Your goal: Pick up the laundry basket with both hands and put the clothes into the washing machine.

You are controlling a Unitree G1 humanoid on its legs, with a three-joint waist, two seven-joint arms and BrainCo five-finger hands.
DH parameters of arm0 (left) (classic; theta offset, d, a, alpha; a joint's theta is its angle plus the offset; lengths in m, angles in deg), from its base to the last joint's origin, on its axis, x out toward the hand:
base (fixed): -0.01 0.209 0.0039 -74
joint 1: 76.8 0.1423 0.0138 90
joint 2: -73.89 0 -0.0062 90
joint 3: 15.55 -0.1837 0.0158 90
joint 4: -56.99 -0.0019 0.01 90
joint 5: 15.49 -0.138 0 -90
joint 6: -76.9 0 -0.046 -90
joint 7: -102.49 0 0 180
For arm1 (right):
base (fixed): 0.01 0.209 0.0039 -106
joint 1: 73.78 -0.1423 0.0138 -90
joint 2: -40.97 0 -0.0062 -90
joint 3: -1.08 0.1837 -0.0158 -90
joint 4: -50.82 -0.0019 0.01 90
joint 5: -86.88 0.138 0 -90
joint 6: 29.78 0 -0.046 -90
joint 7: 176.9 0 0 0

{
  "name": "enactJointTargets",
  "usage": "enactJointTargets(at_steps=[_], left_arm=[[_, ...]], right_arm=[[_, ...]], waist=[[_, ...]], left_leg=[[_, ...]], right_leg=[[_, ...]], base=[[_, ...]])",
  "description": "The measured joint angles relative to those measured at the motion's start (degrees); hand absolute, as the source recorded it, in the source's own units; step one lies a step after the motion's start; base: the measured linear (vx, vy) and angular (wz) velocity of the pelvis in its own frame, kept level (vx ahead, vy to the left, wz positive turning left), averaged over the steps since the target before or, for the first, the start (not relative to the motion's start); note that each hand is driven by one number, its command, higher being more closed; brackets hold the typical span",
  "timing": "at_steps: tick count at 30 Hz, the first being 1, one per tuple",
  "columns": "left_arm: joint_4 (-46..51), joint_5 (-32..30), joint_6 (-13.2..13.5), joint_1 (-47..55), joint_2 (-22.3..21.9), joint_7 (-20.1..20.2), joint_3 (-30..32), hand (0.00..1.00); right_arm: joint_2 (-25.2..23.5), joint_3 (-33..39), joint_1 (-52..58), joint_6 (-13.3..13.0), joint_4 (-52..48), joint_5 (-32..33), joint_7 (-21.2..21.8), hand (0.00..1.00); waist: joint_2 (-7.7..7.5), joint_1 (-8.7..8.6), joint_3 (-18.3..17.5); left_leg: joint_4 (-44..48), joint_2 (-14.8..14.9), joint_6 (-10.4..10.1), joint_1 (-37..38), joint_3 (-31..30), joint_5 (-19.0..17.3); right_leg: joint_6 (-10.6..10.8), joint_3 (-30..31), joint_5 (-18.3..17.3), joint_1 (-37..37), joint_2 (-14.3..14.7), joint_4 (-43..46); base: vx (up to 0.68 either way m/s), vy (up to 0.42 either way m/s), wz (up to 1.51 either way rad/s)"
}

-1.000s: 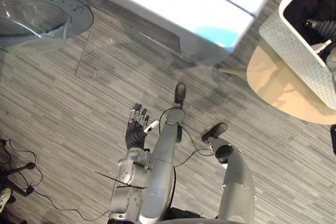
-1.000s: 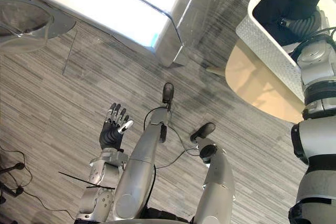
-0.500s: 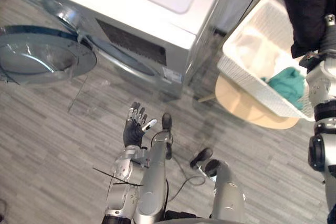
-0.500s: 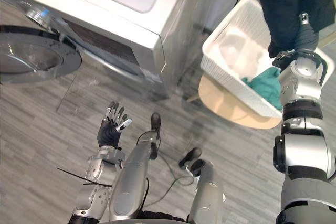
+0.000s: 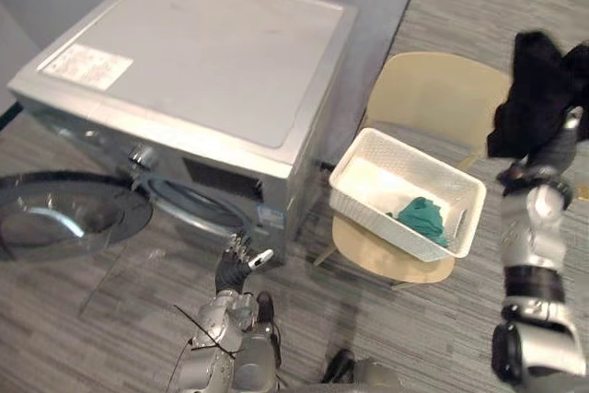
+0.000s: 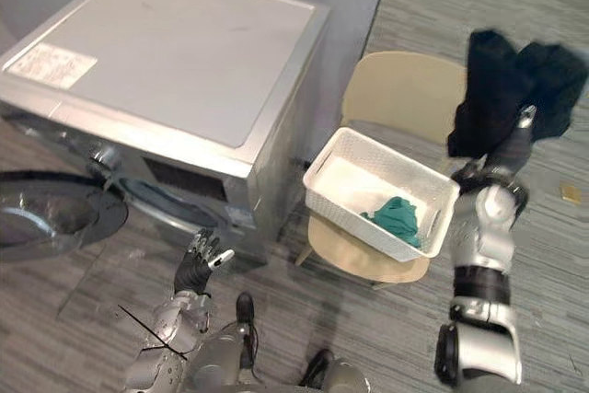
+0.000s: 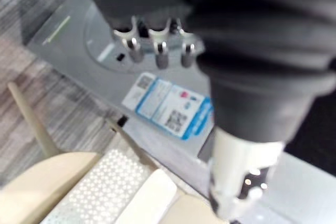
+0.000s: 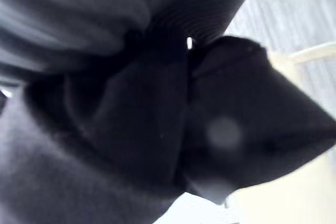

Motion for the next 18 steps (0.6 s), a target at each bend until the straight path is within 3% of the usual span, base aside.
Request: enactJointTargets(at_steps=[2,8,12,13,14,15,17,18], left_arm=[[-0.6,-0.2,0.0,0.6,-0.6,0.1,1.7,0.00],[-1.5,-0.8,-0.5,3.7,-4.1,0.7,2.4,0.00],[-1.4,-1.2,-0.5,6.4,-6.3,1.0,2.9,0.00],[-1.4,-1.2,-0.5,6.8,-7.1,1.0,3.3,0.00],[-1.3,-1.2,-0.5,6.8,-7.2,1.0,3.5,0.00],[-1.2,-1.2,-0.5,6.9,-7.3,1.0,4.3,0.00],[-1.5,-1.1,-0.4,7.0,-7.2,0.8,5.5,0.00],[-1.5,-1.1,-0.3,6.9,-7.4,0.4,5.6,0.00]], right_arm=[[-4.9,0.0,4.4,0.0,-3.8,-0.6,0.7,1.00],[-13.9,-3.3,13.5,-1.0,-8.9,-1.9,1.9,1.00],[-14.9,-7.0,15.9,-1.1,-10.4,-2.8,3.6,1.00],[-15.0,-7.5,15.9,-1.3,-10.5,-3.3,4.2,1.00],[-15.2,-7.3,16.1,-1.5,-10.7,-3.3,4.6,1.00],[-16.0,-7.3,16.6,-1.5,-11.7,-3.3,4.6,1.00],[-17.7,-7.6,19.5,-1.9,-15.8,-3.7,4.6,1.00],[-18.2,-7.6,21.6,-2.7,-17.9,-3.7,4.6,1.00]], waist=[[0.21,-1.07,-0.8],[1.90,-1.09,-3.8],[3.86,-0.94,-3.9],[4.48,-0.95,-4.2],[3.94,-1.02,-3.9],[4.30,-0.81,-3.8],[4.31,-1.14,-3.9],[4.32,-2.49,-3.9]], left_leg=[[0.0,0.4,-0.3,2.1,0.0,-0.3],[0.7,1.4,-2.1,4.7,-1.9,-1.7],[9.0,1.6,-2.9,1.1,-8.8,-2.7],[8.2,1.2,-4.1,0.6,-11.8,-1.9],[11.1,1.4,-2.4,-0.1,-12.4,-4.1],[22.6,3.5,-0.4,-2.2,-11.9,-10.4],[31.2,8.4,0.1,-1.7,-10.4,-12.6],[32.5,11.3,-0.1,-0.5,-10.7,-12.6]], right_leg=[[0.0,0.5,1.1,3.0,1.1,-3.0],[-0.3,-0.2,2.1,7.8,3.8,-7.7],[-0.8,-0.8,1.8,8.6,3.9,-5.9],[-1.4,-1.4,1.5,8.3,3.0,-5.0],[-1.6,-2.3,1.5,7.7,2.0,-4.1],[-1.7,-2.2,1.4,6.6,0.8,-2.1],[-1.6,-1.8,1.4,5.4,-1.9,0.8],[-0.8,-2.0,1.2,4.2,-4.0,3.1]], base=[[0.10,-0.051,-0.19],[0.00,-0.044,0.03],[-0.05,-0.008,0.21],[-0.10,0.076,0.16],[-0.13,0.132,0.10],[-0.12,0.181,-0.07],[-0.09,0.220,-0.02],[-0.05,0.243,0.29]])
